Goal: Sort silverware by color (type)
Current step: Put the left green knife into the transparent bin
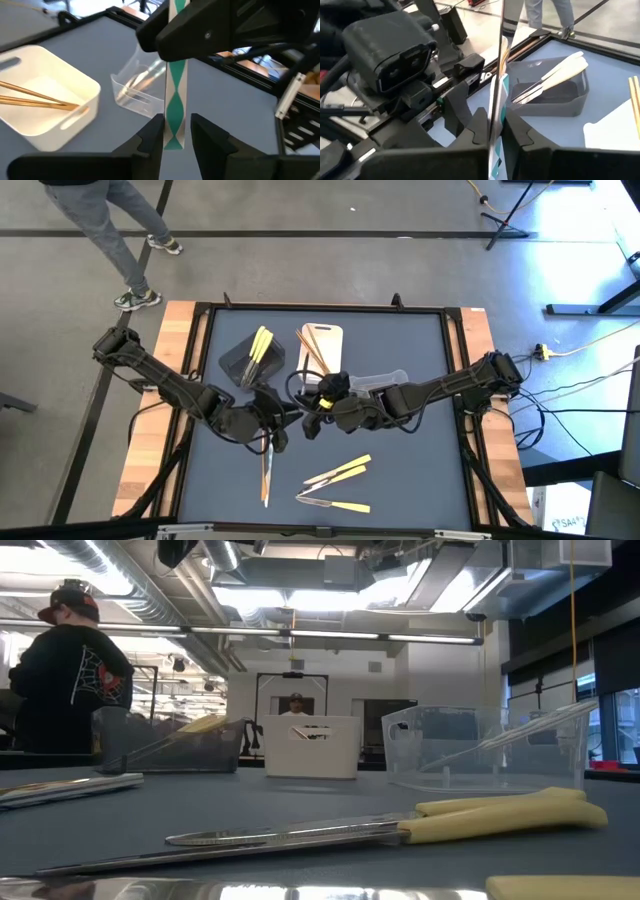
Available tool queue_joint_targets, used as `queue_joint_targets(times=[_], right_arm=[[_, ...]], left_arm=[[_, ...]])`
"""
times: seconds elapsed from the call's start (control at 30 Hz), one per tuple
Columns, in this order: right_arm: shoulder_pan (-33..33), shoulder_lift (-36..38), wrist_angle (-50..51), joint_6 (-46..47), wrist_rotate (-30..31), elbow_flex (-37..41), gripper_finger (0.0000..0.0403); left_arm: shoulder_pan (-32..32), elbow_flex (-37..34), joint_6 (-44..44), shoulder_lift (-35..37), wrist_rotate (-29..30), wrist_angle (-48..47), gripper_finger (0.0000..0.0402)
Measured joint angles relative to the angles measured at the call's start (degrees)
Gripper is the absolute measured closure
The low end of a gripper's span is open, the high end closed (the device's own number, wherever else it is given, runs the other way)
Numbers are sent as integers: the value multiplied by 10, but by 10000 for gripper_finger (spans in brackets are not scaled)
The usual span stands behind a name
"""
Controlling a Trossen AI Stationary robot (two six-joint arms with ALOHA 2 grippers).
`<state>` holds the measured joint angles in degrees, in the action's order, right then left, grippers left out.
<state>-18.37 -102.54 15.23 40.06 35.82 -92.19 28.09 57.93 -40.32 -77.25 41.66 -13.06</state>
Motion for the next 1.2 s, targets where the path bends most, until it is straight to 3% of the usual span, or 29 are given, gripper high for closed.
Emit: queue_joint_targets(times=[0.3,0.47,0.8,0.97,1.1,1.2], right_arm=[[0,19,54,-17,-36,0,397],[1,62,177,-15,-49,0,396],[2,120,509,-16,-168,0,394],[12,117,668,-68,-220,0,398],[34,112,747,-93,-240,0,391],[52,111,736,-128,-257,8,394]], left_arm=[[-24,0,0,0,-100,-1,267],[-24,0,0,0,-98,-4,254],[-24,0,0,0,-94,-9,253],[-24,0,0,0,-93,-13,253],[-24,0,0,0,-93,-15,253],[-24,0,0,0,-91,-15,253]])
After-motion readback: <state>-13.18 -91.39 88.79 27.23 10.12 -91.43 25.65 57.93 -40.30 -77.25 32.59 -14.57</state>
